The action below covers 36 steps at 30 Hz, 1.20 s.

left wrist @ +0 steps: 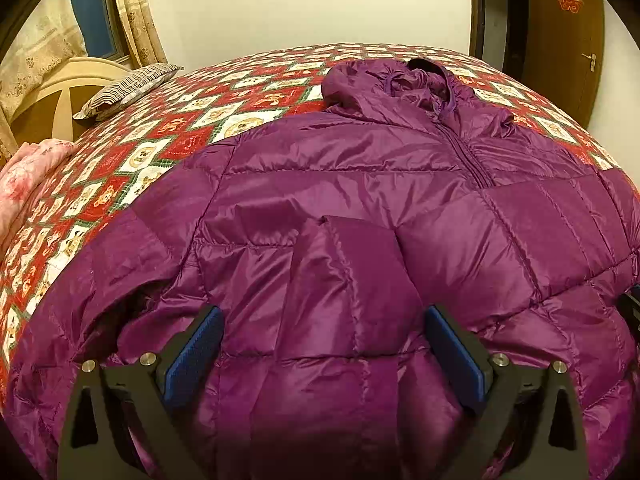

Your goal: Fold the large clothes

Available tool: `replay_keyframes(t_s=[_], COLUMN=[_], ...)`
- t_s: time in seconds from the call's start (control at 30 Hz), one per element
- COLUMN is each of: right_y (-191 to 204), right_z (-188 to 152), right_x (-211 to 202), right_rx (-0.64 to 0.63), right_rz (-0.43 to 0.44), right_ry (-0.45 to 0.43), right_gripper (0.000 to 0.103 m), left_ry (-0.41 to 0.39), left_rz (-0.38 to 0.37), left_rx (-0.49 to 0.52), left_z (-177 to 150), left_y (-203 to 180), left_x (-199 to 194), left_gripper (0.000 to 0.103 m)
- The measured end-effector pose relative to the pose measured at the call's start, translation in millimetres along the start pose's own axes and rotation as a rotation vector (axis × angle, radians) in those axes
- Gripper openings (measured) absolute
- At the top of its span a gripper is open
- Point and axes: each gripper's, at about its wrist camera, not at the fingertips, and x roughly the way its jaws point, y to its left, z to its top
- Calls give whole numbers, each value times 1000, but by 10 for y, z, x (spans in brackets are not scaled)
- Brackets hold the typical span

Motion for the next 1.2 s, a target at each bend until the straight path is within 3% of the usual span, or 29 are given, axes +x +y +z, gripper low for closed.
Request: replay_keyframes(t_s=[0.6,0.7,0.77,0.83,0.97,1.2], right_y=[12,-34,-63,-84,-6,184], right_z=[-4,25,-2,-76,-282,-627], right_x=[26,-40,-231,-453,-712,-955], right_rx=[-12,-3,26,54,16,-75], right_rz=[-15,9,23,17,49,76], right_ry=[7,7,-24,-71,-44,-43], right_gripper=[40,46,73,82,83,83], left_ry=[18,35,-17,-70,-118,-6], left_rz=[-15,2,13,21,146,329], left_rx=[-4,3,11,21,27,-157], left_z=[19,90,119,83,-186,-1139], left_y=[28,136,296,519,1119,2597], left_x=[2,-131,-437,-756,-1156,-1463], left_gripper=[102,102,102,102,102,102])
